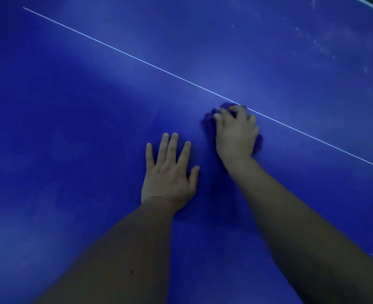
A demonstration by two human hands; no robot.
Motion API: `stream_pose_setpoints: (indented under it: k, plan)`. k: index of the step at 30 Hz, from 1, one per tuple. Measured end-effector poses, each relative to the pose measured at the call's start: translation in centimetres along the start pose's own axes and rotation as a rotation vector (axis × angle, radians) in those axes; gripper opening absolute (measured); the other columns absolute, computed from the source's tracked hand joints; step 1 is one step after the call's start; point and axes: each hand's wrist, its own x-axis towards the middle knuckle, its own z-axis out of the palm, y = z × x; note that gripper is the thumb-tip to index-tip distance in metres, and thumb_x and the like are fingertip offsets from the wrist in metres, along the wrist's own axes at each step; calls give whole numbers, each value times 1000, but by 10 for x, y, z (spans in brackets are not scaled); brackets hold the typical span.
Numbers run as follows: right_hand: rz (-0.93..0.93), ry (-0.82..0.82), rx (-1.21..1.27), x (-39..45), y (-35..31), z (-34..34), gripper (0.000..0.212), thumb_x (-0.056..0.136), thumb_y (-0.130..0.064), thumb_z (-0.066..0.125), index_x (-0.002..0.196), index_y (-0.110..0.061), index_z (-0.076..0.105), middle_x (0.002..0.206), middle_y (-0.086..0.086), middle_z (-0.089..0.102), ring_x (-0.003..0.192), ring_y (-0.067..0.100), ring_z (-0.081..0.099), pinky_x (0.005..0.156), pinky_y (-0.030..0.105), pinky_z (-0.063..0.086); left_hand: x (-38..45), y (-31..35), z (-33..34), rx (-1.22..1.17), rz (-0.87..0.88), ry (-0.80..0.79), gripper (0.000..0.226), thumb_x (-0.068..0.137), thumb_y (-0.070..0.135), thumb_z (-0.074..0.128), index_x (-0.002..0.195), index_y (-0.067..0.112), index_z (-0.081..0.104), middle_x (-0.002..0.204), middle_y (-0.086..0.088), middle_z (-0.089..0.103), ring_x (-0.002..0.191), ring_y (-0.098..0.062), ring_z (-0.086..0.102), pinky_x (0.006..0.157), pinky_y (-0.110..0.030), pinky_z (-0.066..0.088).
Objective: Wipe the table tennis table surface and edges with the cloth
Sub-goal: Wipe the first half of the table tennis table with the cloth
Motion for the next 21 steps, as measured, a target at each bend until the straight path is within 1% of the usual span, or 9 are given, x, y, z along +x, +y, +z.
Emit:
stream_pose_setpoints:
  k: [3, 5, 7, 9, 12, 14, 17, 19, 21]
  plan:
    - [192, 23, 4, 2, 35, -6, 41, 104, -44, 43, 134, -25, 63, 141, 2, 51, 119, 36, 45, 92, 43, 38, 1, -1, 3, 9, 15, -30, 71, 98, 64, 17, 159, 29, 18, 169, -6, 5, 155, -23, -9, 122, -56, -10]
    - [214, 49, 13, -22, 42, -11, 38, 104, -41, 47, 132, -23, 65, 138, 5, 53, 114, 38, 47, 88, 46, 40, 2, -1, 4, 13, 14, -39, 71, 98, 64, 17, 159, 29, 17, 169, -6, 4, 155, -24, -9, 122, -57, -9]
    - [200, 21, 35, -47, 33, -12, 36, 102, -40, 51, 130, -23, 66, 137, 6, 54, 112, 40, 48, 87, 48, 41, 2, -1, 3, 20, 15, -45, 71, 98, 63, 15, 159, 29, 18, 169, -7, 4, 155, -24, -9, 122, -57, -9]
    - [137, 8, 60, -59, 10, -8, 35, 101, -41, 53, 128, -24, 68, 136, 4, 55, 113, 38, 48, 87, 48, 42, 2, -1, 2, 24, 16, -49, 72, 97, 63, 14, 160, 28, 18, 169, -7, 4, 156, -25, -8, 121, -57, -10]
    - [27, 13, 94, -36, -27, 2, 35, 102, -44, 49, 126, -27, 68, 137, 1, 54, 116, 33, 48, 89, 45, 39, 2, -1, 3, 32, 11, -58, 72, 97, 63, 15, 160, 29, 16, 169, -7, 2, 155, -24, -11, 121, -57, -9]
    - [-4, 2, 39, -4, -33, 6, 37, 103, -46, 44, 126, -28, 66, 138, -1, 52, 118, 31, 46, 89, 43, 38, 1, -1, 3, 26, 7, -60, 71, 97, 64, 15, 160, 30, 16, 169, -6, 2, 155, -23, -11, 122, -57, -9]
    - [110, -18, 9, 30, -4, 2, 40, 104, -46, 42, 129, -25, 64, 141, 2, 49, 120, 35, 45, 94, 42, 37, 2, 0, 3, 27, 9, -50, 71, 98, 65, 13, 159, 31, 16, 169, -6, 3, 155, -24, -11, 122, -56, -9]
    - [221, 17, 16, 19, 23, -4, 41, 105, -44, 42, 132, -24, 64, 141, 4, 49, 120, 36, 45, 94, 43, 38, 2, 0, 3, 20, 13, -49, 71, 98, 65, 13, 159, 31, 17, 169, -6, 3, 155, -24, -10, 122, -56, -10]
    - [282, 52, 18, -10, 38, -10, 40, 105, -42, 43, 133, -23, 64, 140, 5, 50, 118, 38, 45, 90, 45, 39, 2, 0, 3, 20, 14, -53, 71, 97, 65, 14, 159, 30, 17, 169, -7, 4, 155, -24, -10, 122, -57, -9]
